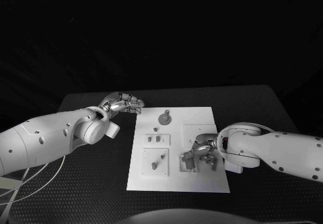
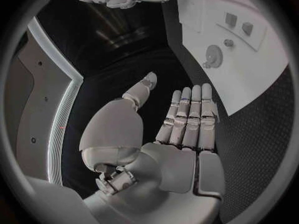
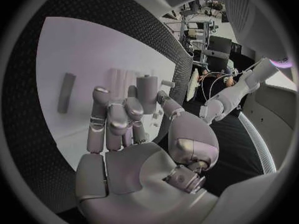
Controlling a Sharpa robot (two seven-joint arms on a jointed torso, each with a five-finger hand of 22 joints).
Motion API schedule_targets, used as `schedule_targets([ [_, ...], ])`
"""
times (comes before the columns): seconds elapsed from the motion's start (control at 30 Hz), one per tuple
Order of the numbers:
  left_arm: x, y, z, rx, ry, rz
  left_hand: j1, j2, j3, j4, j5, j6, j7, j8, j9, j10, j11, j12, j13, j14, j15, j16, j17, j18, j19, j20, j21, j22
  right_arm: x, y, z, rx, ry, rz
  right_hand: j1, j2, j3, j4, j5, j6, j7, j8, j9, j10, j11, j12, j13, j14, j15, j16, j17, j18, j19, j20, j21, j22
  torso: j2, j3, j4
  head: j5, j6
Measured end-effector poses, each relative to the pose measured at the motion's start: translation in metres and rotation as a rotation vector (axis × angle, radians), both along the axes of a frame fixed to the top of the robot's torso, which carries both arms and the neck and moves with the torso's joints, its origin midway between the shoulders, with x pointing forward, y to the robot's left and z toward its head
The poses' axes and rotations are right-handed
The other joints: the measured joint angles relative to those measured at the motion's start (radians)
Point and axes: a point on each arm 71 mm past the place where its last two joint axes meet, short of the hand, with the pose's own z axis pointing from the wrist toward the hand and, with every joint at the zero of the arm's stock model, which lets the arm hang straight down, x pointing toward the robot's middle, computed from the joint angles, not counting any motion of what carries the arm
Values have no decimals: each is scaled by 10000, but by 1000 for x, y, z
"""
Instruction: Assemble the parts on the task board
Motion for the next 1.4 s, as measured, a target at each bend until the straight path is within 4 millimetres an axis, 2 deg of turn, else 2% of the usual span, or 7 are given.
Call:
schedule_targets([
  [0.8, 0, 0, 0, -17, 15, -1, 0, 0, 0, 0, 0, 0, 0, 0, 0, -1, 0, 0, -18, 0, 0, 0, -8, -71, 0, 0, 0, -7, -1, 3, -13, -271, -25, 135, -153, -5, 41, 97, -3, 41, 22, -16, -40, 36, -34, 39, -3, -19, -13, 39, 1, 1, -8, -32, 36, 0, -5, 4, -6, 40, -94],
  [1.1, 0, 0, 0, -20, 18, -5, 1, 0, -26, 26, 0, 0, 0, 0, 0, -1, 0, 0, -18, 0, 0, 0, -7, -74, 0, 0, 0, -6, -1, 5, -14, -250, -4, 144, -151, -7, 66, 123, -10, 41, 23, -61, -62, 36, -34, 39, -4, -20, -5, 39, 1, 2, -9, -31, 36, 0, -5, -1, -5, 69, -85],
  [1.3, 0, 0, 0, -22, 19, -4, 1, 1, -26, 26, 0, 0, 0, 0, 0, -1, 0, 0, -18, 0, 0, 0, -7, 66, 0, 0, 0, -6, 0, 5, -15, -259, 1, 134, -191, -49, 67, 123, -10, 41, 24, -58, -57, 37, -33, 38, -5, -25, -7, 39, 2, 2, -9, -30, 36, 0, -4, 2, -2, 61, -84],
  [1.4, 0, 0, 0, -23, 20, -3, 1, 0, -26, 26, 0, 0, 0, 0, 0, -1, 0, 0, -18, 1, 0, 0, -6, 73, 0, 1, 0, -6, 0, 5, -15, -257, 2, 116, -202, -62, 67, 123, -10, 41, 24, -57, -58, 37, -33, 38, -5, -53, -17, 39, 1, 2, -9, -30, 36, 0, -4, 4, -2, 61, -91],
])
